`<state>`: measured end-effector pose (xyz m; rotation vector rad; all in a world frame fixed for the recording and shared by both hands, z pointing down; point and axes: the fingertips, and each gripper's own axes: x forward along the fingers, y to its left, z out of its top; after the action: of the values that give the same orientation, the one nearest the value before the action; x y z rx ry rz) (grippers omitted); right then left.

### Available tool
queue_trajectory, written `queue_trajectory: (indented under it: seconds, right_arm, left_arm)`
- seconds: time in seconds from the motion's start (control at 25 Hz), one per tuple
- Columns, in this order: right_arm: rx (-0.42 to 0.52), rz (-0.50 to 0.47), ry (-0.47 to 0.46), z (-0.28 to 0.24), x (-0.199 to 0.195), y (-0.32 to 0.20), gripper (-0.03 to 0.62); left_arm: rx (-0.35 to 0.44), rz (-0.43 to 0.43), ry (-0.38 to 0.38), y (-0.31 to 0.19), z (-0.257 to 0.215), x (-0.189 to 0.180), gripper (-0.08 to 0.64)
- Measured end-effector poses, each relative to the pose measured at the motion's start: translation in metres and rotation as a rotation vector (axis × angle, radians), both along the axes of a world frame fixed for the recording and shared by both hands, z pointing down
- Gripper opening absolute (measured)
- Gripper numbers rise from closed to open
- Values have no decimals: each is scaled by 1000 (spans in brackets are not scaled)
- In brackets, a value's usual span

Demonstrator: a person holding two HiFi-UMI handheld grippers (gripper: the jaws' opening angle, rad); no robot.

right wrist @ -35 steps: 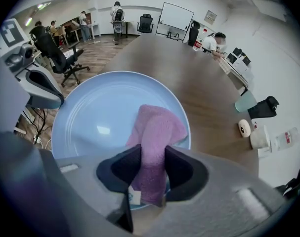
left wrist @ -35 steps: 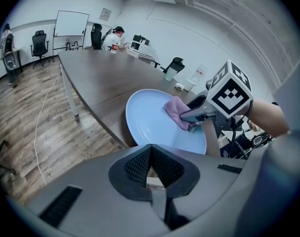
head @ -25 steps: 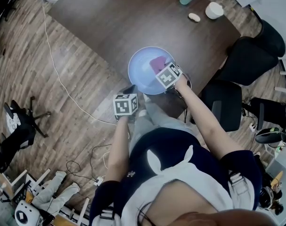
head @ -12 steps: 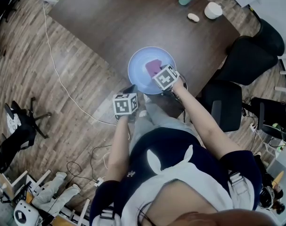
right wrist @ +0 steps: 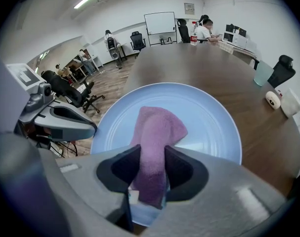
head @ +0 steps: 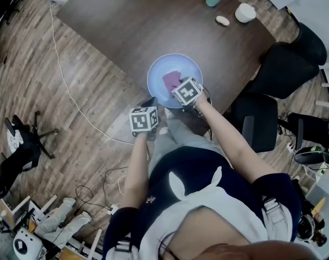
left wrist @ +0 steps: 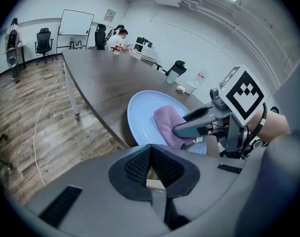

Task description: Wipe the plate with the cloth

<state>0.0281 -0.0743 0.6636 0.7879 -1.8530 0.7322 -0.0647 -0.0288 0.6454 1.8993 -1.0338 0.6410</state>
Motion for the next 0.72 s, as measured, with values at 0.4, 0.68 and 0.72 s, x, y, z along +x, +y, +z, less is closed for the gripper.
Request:
queue_trajectory:
  seconds: [0.4, 0.68, 0.72]
  right_arm:
    - [3, -17, -46, -2, -21, 5, 143]
    - [-27, -34, -80, -2, -38, 15, 143]
    - [-30, -33, -90, -1, -40, 16, 143]
  left_arm:
    - [-1, -14, 10, 0, 0, -1, 5]
    - [0, -25, 10, 1, -1, -3, 5]
    - [1, -25, 10, 1, -1, -3, 5]
